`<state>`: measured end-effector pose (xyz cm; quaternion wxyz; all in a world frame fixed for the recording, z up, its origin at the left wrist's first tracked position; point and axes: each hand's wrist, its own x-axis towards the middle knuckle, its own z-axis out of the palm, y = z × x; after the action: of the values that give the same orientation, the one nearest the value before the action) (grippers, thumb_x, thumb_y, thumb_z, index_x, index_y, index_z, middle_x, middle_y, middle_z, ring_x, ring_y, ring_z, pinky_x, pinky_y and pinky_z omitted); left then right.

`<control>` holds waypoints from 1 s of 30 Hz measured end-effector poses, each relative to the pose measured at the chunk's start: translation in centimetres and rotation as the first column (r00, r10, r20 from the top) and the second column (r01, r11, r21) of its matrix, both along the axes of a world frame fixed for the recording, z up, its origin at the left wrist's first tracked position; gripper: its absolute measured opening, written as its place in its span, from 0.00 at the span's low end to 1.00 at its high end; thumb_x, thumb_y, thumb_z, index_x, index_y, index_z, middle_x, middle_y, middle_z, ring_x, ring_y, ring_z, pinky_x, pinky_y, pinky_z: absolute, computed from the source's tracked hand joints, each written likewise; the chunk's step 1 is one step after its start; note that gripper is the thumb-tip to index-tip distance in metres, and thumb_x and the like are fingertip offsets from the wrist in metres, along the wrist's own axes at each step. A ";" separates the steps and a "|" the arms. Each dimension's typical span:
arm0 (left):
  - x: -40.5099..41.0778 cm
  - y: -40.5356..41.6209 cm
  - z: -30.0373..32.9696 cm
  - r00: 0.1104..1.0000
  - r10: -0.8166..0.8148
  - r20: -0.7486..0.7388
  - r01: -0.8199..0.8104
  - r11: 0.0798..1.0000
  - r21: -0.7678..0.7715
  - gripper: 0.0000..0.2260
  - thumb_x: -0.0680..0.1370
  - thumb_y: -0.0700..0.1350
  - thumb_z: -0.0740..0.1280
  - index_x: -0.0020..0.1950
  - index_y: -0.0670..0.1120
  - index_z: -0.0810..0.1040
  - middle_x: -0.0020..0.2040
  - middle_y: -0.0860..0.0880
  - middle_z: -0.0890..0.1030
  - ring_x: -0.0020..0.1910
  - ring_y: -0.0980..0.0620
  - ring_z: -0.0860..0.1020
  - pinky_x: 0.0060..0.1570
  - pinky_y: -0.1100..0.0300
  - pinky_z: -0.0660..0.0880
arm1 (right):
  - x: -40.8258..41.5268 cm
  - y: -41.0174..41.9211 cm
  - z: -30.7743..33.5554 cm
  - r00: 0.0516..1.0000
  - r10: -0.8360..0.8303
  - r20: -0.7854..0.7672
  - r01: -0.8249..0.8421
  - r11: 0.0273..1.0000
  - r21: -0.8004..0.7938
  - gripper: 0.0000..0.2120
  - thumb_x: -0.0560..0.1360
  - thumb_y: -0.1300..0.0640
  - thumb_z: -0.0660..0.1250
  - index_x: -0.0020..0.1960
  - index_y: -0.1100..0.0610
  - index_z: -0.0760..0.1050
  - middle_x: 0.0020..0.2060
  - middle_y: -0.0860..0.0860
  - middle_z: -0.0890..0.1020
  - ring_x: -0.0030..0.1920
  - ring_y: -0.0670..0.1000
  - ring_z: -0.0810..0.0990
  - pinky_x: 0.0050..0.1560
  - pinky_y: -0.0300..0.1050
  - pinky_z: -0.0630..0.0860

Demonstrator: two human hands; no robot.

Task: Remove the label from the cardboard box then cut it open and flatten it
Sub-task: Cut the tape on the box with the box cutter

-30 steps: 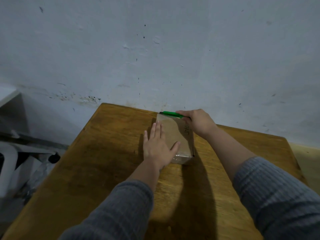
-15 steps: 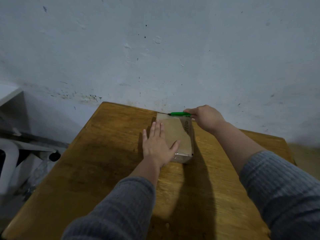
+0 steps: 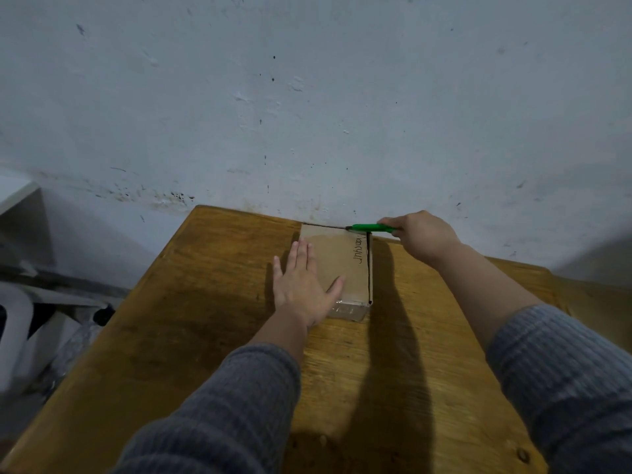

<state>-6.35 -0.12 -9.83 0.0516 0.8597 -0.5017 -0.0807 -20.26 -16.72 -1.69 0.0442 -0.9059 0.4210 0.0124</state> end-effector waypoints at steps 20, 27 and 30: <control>0.1 0.0 0.1 1.000 -0.004 -0.028 0.004 1.000 -0.021 0.41 0.75 0.70 0.44 0.78 0.44 0.41 0.78 0.47 0.40 0.77 0.50 0.38 0.74 0.43 0.42 | -2.8 0.4 0.0 0.998 -0.061 0.027 0.062 0.997 -0.043 0.18 0.81 0.58 0.54 0.68 0.44 0.69 0.53 0.55 0.82 0.41 0.53 0.76 0.37 0.47 0.76; 0.0 0.0 0.0 0.999 0.001 -0.032 -0.002 1.000 -0.031 0.40 0.75 0.69 0.45 0.78 0.44 0.41 0.78 0.47 0.40 0.77 0.49 0.39 0.74 0.43 0.42 | -0.7 1.9 -0.4 0.998 -0.029 0.063 0.033 0.998 -0.060 0.19 0.81 0.58 0.55 0.68 0.44 0.69 0.53 0.55 0.81 0.47 0.55 0.79 0.40 0.48 0.78; 0.1 0.0 0.1 0.999 -0.002 -0.038 0.001 0.999 -0.032 0.40 0.75 0.69 0.45 0.77 0.44 0.42 0.79 0.47 0.40 0.77 0.50 0.39 0.74 0.43 0.42 | -1.2 2.0 -0.8 0.998 -0.070 0.010 0.070 0.994 -0.089 0.21 0.80 0.61 0.55 0.68 0.43 0.68 0.50 0.54 0.82 0.45 0.55 0.79 0.39 0.48 0.79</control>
<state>-6.30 -0.08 -9.77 0.0748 0.8568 -0.5024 -0.0891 -21.44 -14.71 -2.52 0.0054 -0.8917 0.4525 -0.0110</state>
